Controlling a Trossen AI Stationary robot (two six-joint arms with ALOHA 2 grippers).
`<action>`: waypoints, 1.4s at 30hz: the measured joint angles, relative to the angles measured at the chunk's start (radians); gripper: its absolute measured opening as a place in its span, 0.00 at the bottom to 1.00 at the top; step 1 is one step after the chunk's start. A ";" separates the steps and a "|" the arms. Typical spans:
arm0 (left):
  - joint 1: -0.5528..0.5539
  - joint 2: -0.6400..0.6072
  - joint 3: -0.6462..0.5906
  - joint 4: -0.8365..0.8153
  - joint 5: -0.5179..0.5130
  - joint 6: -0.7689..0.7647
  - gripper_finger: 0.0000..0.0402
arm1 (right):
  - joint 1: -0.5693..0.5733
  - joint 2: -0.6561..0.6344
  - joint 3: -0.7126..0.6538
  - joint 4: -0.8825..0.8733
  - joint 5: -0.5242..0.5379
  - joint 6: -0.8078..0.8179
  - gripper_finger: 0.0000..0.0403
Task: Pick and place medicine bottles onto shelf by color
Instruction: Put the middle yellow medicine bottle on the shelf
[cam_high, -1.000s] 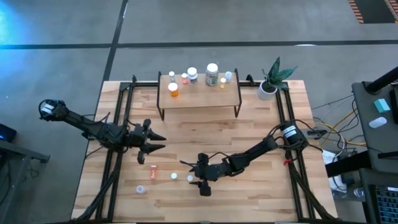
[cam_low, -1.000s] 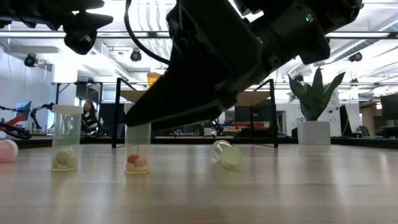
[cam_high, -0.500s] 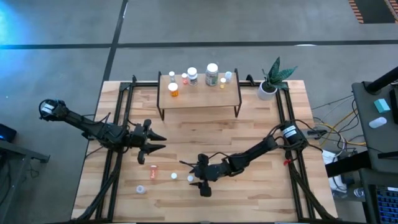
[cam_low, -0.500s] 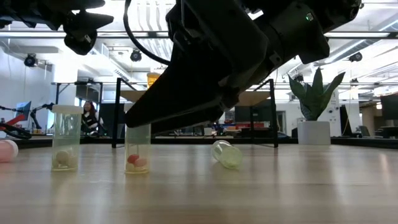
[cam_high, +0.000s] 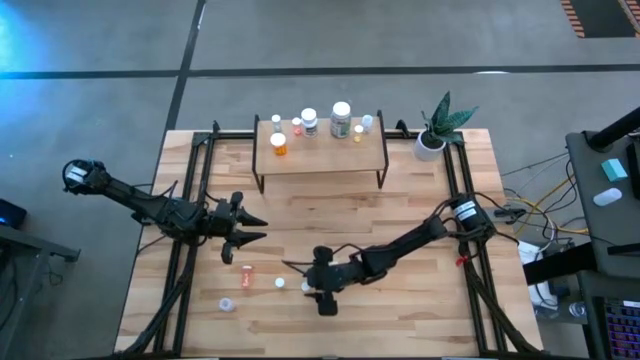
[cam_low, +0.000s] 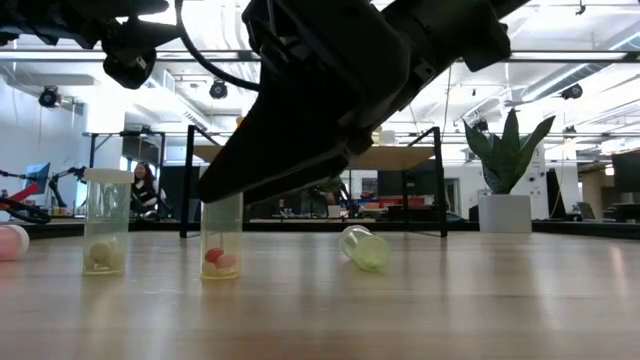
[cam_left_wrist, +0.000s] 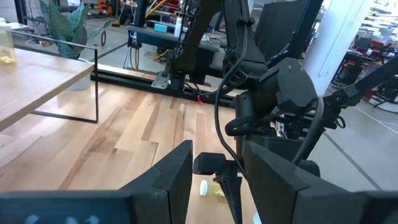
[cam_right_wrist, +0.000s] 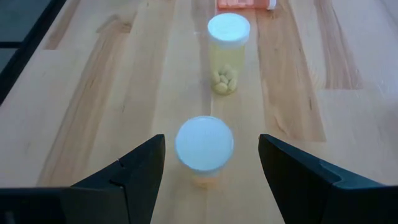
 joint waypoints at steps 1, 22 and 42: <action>0.000 0.002 0.000 0.000 0.000 0.000 0.32 | -0.002 0.000 0.000 0.000 0.000 0.000 0.62; 0.000 0.006 0.000 -0.001 0.000 0.004 0.32 | -0.007 0.000 -0.002 -0.003 0.001 -0.017 0.34; 0.000 0.006 0.000 -0.001 0.000 0.006 0.32 | -0.010 -0.040 -0.001 0.000 0.002 -0.043 0.27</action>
